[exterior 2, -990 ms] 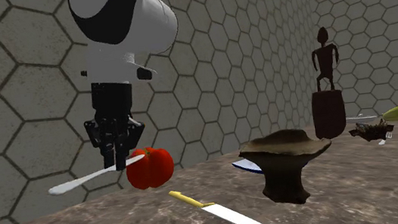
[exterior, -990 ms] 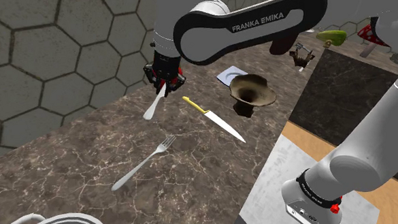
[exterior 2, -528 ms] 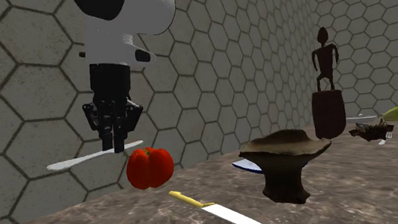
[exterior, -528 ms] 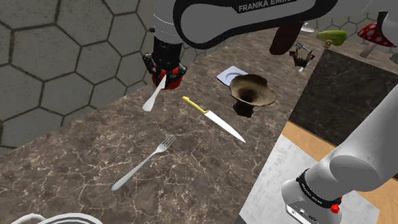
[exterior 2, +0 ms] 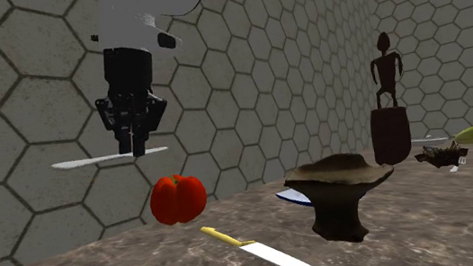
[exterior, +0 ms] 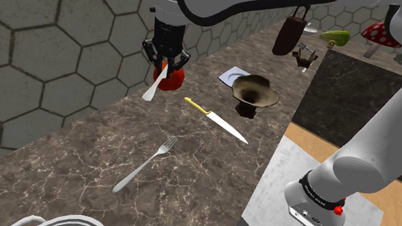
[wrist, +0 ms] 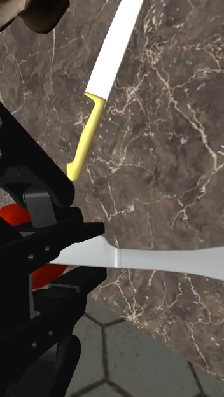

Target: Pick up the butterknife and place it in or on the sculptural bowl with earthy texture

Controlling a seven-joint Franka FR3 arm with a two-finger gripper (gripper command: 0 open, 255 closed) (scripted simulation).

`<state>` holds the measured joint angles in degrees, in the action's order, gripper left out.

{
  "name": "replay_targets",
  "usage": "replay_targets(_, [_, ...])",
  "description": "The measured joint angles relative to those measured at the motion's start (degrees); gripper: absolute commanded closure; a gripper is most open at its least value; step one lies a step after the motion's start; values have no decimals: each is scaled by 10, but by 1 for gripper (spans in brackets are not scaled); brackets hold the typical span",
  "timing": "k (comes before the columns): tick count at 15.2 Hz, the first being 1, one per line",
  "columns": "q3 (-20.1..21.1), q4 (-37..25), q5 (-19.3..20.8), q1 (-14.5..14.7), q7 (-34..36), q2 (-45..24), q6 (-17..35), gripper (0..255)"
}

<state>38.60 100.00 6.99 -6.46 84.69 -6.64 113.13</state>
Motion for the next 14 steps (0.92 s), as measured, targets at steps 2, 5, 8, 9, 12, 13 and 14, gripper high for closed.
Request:
replay_targets(2, [1, -16, 0, 1, 0, -1, -15, 255])
replay_targets(5, [0, -20, -10, -4, -10, 13, -29, 255])
replay_targets(8, [-15, 32, -53, -29, -57, 70, -21, 255])
replay_targets(9, [-21, 54, -67, -35, -73, 90, -15, 255])
replay_targets(12, [-51, 122, -112, -51, -133, 155, -1, 255])
replay_targets(13, [-58, 137, -122, -53, -146, 171, -1, 255])
replay_targets(14, [-71, 154, -134, -56, -166, 192, -3, 255])
